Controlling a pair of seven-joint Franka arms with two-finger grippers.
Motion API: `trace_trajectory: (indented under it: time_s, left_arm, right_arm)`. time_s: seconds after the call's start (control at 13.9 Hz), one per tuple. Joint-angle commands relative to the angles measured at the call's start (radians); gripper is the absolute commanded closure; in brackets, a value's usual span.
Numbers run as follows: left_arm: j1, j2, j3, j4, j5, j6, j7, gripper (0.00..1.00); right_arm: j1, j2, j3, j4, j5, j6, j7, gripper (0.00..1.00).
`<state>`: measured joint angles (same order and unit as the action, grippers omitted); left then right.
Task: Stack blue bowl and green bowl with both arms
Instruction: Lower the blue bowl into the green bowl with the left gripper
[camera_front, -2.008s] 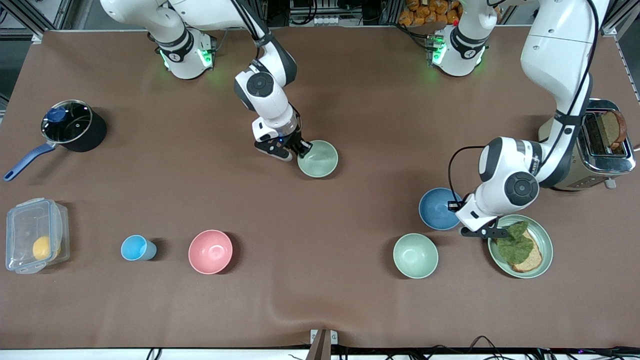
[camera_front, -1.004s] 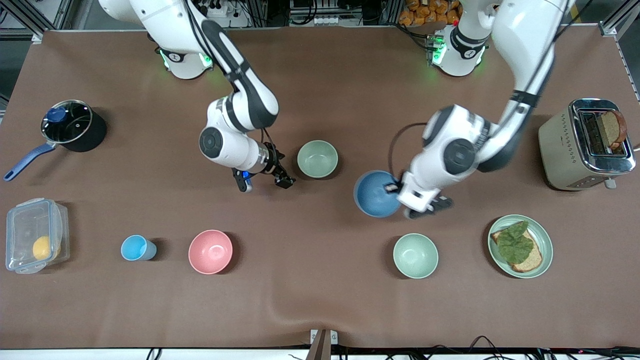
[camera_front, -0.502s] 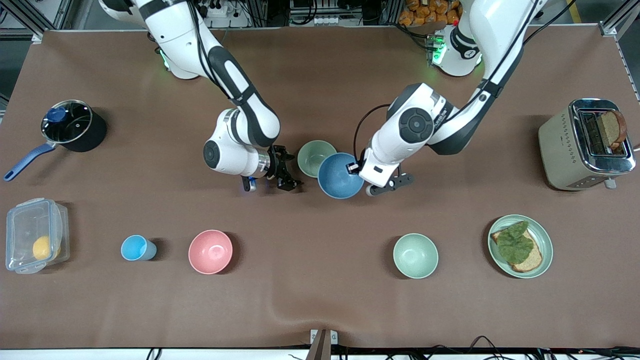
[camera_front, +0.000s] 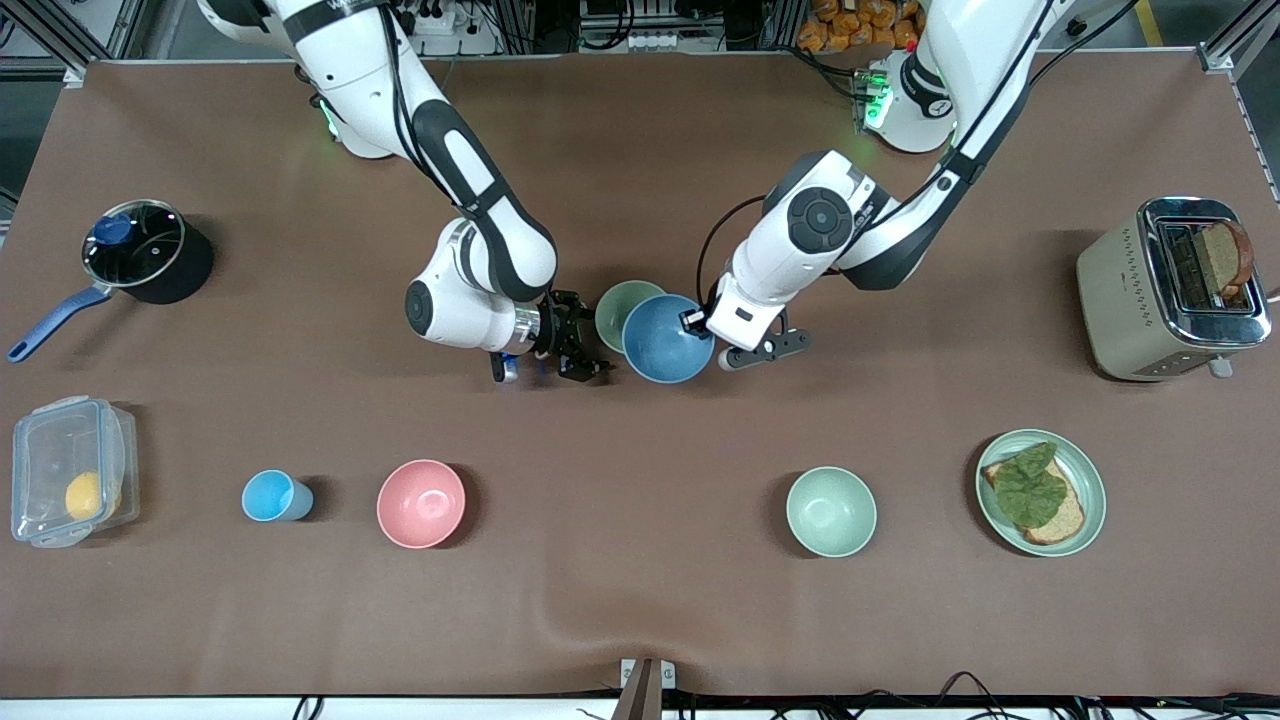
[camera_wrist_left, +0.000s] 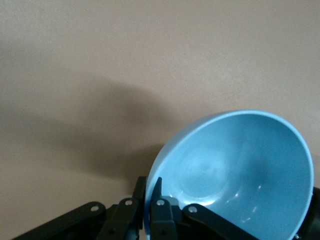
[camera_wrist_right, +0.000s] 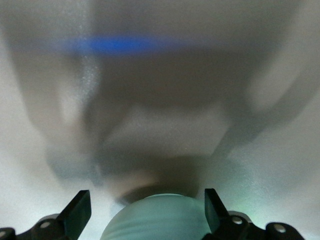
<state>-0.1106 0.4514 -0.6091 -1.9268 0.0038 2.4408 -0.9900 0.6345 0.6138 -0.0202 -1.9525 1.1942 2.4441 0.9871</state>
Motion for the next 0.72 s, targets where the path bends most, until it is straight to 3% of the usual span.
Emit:
trace_trajectory:
  time_s: [0.0,0.65]
  left_arm:
    - [-0.018,-0.022,-0.009,-0.032,-0.025,0.043,-0.044,1.00]
    - [-0.076,0.065,-0.008,-0.001,-0.021,0.075,-0.088,1.00]
  right_arm:
    - [0.002,0.007,0.002,0.004,0.033,0.003,-0.030,0.00]
    - [0.004,0.009,0.002,0.003,0.033,0.003,-0.045,0.00]
